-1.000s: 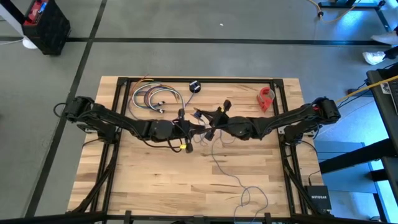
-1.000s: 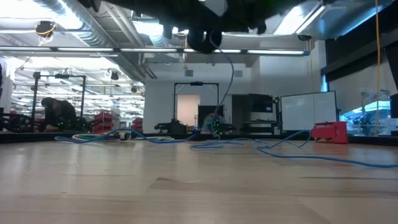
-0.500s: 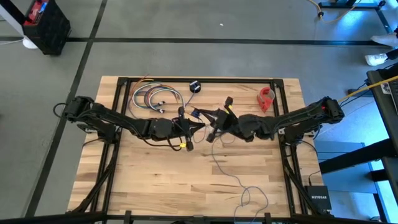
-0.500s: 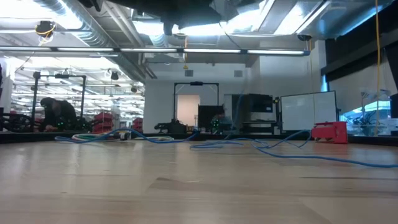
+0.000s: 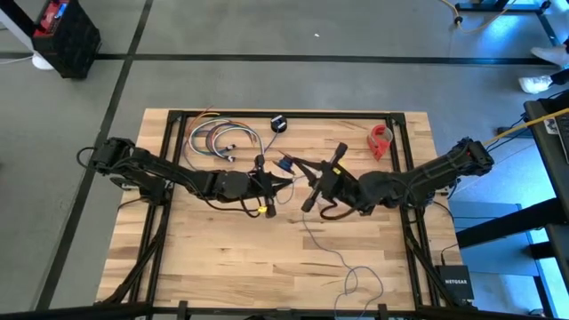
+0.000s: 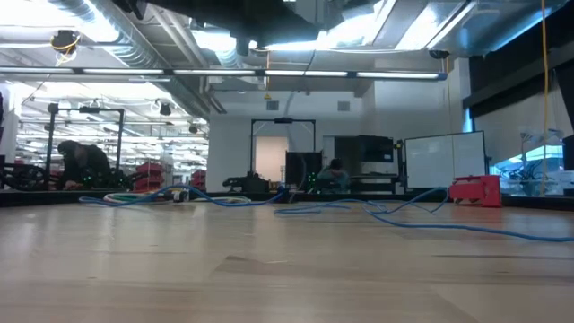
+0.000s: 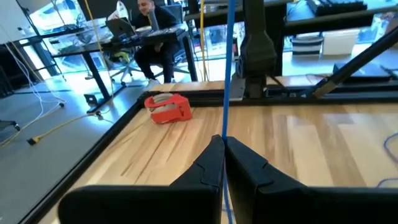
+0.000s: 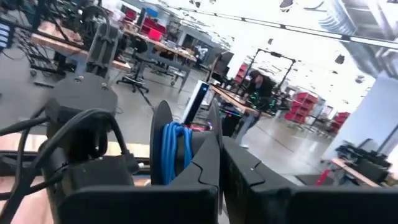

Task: Coil cords
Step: Coil the blue wire onto the black spool

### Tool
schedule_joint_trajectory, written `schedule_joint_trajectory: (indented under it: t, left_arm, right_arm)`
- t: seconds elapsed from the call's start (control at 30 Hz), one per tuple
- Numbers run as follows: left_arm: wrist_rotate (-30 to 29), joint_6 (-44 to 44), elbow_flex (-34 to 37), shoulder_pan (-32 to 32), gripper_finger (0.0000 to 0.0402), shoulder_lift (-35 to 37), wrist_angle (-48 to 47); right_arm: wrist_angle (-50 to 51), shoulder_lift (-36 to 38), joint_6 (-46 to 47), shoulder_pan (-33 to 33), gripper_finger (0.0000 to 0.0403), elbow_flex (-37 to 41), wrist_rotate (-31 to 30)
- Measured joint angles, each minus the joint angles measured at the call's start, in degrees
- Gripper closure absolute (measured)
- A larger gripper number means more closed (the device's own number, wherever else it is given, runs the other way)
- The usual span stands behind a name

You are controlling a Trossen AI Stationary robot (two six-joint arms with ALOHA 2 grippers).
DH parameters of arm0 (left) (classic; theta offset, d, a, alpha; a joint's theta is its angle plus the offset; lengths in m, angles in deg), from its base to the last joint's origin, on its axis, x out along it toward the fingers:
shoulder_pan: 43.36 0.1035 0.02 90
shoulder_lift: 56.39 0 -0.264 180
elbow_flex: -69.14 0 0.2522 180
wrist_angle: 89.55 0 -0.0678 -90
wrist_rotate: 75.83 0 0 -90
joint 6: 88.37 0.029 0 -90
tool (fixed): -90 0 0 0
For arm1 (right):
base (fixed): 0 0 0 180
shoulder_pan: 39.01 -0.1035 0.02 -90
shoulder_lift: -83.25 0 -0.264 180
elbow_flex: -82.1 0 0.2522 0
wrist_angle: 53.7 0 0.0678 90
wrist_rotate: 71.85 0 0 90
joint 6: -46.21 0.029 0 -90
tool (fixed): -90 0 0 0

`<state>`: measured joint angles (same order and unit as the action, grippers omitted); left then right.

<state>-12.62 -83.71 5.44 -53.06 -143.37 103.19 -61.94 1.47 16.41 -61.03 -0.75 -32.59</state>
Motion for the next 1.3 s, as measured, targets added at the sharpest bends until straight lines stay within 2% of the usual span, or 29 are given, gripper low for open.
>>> schedule_joint_trajectory:
  t: [0.23, 0.53, 0.6, 0.73, 0.93, 1.1, 1.3]
  left_arm:
    - [-1.12, -1.69, 0.13, 2.14, 0.0396, -0.13, -4.91]
    - [-1.22, -4.62, 0.12, 5.08, 0.0396, -0.02, -10.59]
    - [0.47, -4.20, 0.11, 4.62, 0.0396, -0.02, -11.00]
    - [8.53, -3.36, 0.11, 3.75, 0.0392, -0.02, -11.78]
    - [12.91, -4.04, 0.07, 2.65, 0.0333, -1.31, -8.20]
    - [17.84, -2.67, -0.16, 2.44, 0.0270, -8.24, 5.51]
    - [17.82, -2.45, -5.76, 3.00, 0.0232, -15.55, 6.26]
  right_arm:
    - [6.90, 0.11, -0.17, -4.23, 0.0397, -0.04, -6.68]
    - [17.24, 0.09, 7.59, -7.84, 0.0397, -0.04, -9.20]
    - [18.05, 0.09, 8.40, -7.59, 0.0397, -0.04, -9.24]
    - [18.95, 0.09, 8.60, -7.45, 0.0397, -0.01, -9.27]
    - [18.93, 0.03, 8.75, -7.21, 0.0397, -0.01, -9.25]
    - [18.90, 0.01, 8.77, -7.21, 0.0397, 0.03, -9.21]
    - [19.14, -0.02, 8.77, -7.21, 0.0397, 0.07, -8.99]
